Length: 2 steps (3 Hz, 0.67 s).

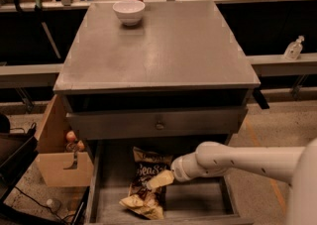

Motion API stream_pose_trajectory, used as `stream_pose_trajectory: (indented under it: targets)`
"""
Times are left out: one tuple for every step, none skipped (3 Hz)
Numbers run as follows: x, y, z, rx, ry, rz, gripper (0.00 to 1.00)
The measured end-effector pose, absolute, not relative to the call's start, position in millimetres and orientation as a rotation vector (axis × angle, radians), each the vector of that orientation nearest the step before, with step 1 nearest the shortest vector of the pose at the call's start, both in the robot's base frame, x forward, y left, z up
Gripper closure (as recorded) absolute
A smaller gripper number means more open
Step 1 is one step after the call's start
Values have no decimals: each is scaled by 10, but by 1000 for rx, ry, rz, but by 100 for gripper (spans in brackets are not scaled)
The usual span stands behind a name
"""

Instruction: Pick brown chip bag from middle drawer and place on counter

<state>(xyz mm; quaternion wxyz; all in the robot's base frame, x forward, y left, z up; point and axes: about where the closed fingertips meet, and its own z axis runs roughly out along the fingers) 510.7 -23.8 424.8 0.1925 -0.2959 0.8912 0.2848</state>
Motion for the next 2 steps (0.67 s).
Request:
stream_pose_trajectory:
  targets:
    - [5283,-50,4079,-847,2517,751,0]
    - [5362,176,3871,-876,2519,708,0]
